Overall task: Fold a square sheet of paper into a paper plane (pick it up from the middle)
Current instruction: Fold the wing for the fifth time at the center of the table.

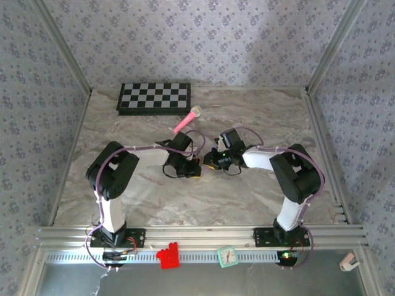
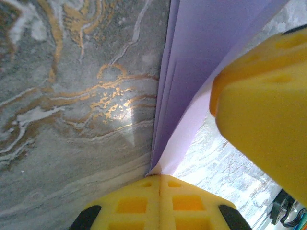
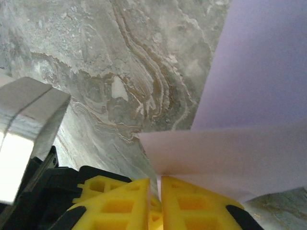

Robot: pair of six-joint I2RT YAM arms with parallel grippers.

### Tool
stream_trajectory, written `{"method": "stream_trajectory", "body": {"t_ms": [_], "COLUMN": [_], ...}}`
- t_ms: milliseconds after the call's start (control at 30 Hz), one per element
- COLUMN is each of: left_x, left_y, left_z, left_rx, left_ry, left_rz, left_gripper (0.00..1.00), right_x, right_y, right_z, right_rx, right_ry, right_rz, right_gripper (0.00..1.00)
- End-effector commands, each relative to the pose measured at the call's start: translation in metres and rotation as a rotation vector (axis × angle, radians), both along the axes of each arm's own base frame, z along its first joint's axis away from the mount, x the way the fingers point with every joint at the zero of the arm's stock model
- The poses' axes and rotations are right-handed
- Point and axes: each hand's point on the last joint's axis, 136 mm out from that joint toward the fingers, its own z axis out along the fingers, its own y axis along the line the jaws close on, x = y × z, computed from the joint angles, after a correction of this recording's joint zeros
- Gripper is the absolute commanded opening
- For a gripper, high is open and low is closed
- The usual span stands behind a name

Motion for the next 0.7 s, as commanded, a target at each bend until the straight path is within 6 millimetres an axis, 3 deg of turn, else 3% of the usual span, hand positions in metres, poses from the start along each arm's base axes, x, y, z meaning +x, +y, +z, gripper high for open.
{"method": "stream_trajectory", "body": {"t_ms": [0,200,433,667], "left_x": [-0.005,-0.003,0.005,0.004], "left_y": [0.003,0.001,-0.013,-0.013], "left_z": [-0.008,0.000,0.034,0.020], "left_rx": [0.041,0.029,-0.069,-0.039], "left_ry": [0.019,0.001,-0.063,-0.025], "left_rz": [-0.017,-0.017,-0.031,-0.035], "left_gripper": [0.00,0.00,0.03,0.05], "right_x": [-0.013,-0.015,-0.017,-0.015], "right_y": [-0.005,-0.007,-0.011,-0.012], "right_z": [-0.012,-0.025,-0.035,-0.038], "right_rx": [-0.034,-0.062,-0.090,-0.092], "right_ry": [0.052,0.080,0.098,0.104], "right_rz": [-0.009,-0.005,-0.007,-0.012], "right_gripper": [0.13,0.13,0.13,0.12]}}
